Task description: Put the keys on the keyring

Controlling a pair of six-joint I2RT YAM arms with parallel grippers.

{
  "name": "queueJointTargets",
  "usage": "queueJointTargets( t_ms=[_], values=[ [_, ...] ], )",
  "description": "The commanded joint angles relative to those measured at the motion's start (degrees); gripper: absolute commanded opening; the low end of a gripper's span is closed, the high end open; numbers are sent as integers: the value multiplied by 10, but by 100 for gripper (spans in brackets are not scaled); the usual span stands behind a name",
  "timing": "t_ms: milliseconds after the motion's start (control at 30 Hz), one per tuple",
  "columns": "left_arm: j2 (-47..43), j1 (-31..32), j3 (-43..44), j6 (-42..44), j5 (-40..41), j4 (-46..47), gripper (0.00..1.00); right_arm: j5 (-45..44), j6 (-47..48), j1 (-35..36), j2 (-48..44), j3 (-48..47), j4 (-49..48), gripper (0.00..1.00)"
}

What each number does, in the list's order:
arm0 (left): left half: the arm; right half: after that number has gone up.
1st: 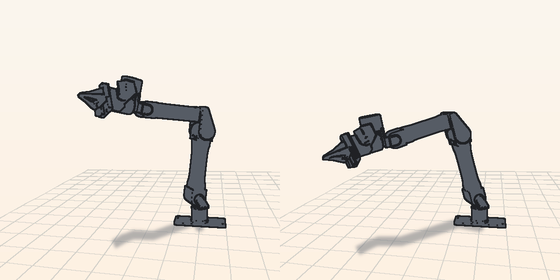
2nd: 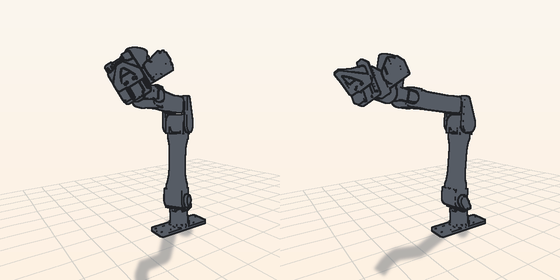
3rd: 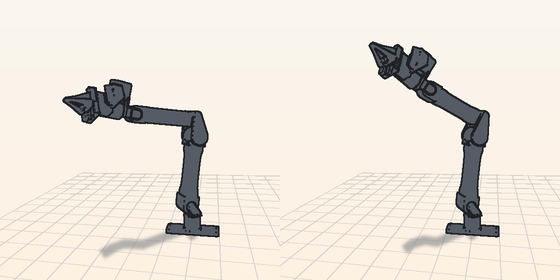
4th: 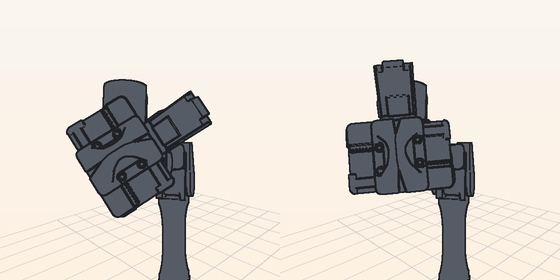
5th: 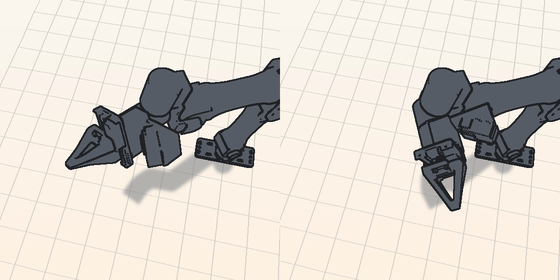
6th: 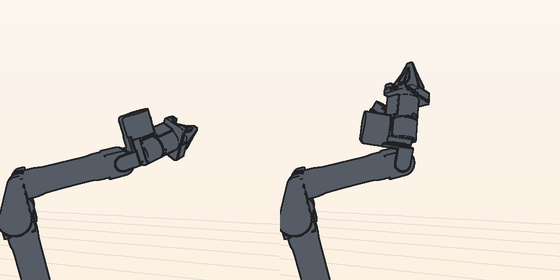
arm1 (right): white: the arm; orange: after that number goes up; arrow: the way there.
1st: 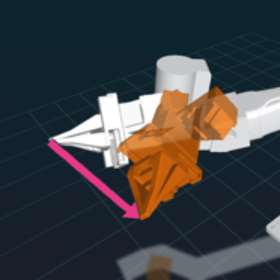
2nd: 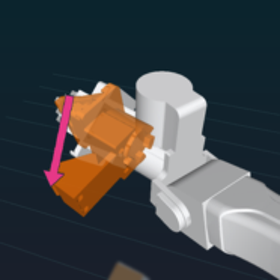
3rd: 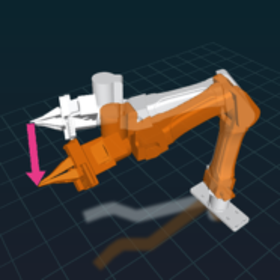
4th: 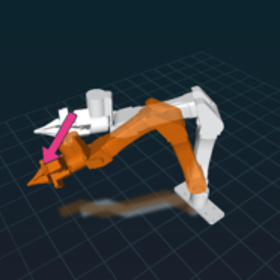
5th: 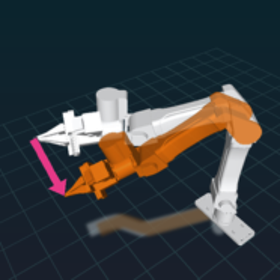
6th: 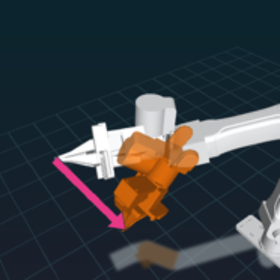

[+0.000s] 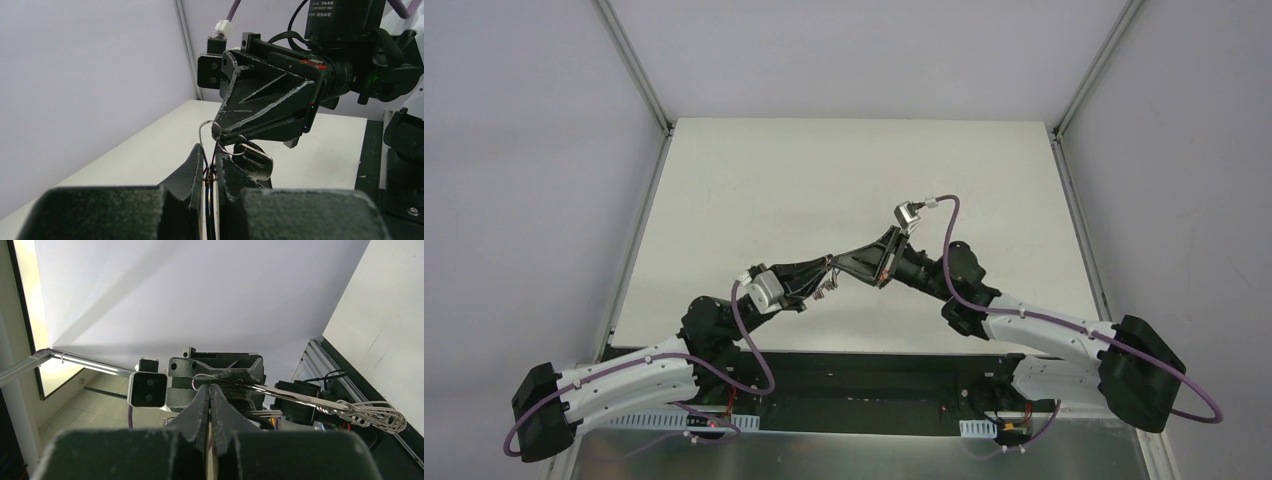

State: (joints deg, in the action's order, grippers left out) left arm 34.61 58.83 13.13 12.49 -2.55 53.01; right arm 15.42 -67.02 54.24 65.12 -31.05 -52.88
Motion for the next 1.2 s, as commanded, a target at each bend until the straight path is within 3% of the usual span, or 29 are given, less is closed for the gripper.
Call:
queueJointTargets(
  t_ms=[0, 767, 1167],
  values=[
    [-1, 5, -5, -14, -36, 29, 0, -27, 3, -5, 6, -38, -44, 0],
    [26, 5, -10, 1, 51, 60, 0, -18, -39, 4, 54, -39, -88, 0],
    [32, 6, -13, -3, 51, 63, 0, -48, -32, 3, 47, -57, -80, 0]
  ],
)
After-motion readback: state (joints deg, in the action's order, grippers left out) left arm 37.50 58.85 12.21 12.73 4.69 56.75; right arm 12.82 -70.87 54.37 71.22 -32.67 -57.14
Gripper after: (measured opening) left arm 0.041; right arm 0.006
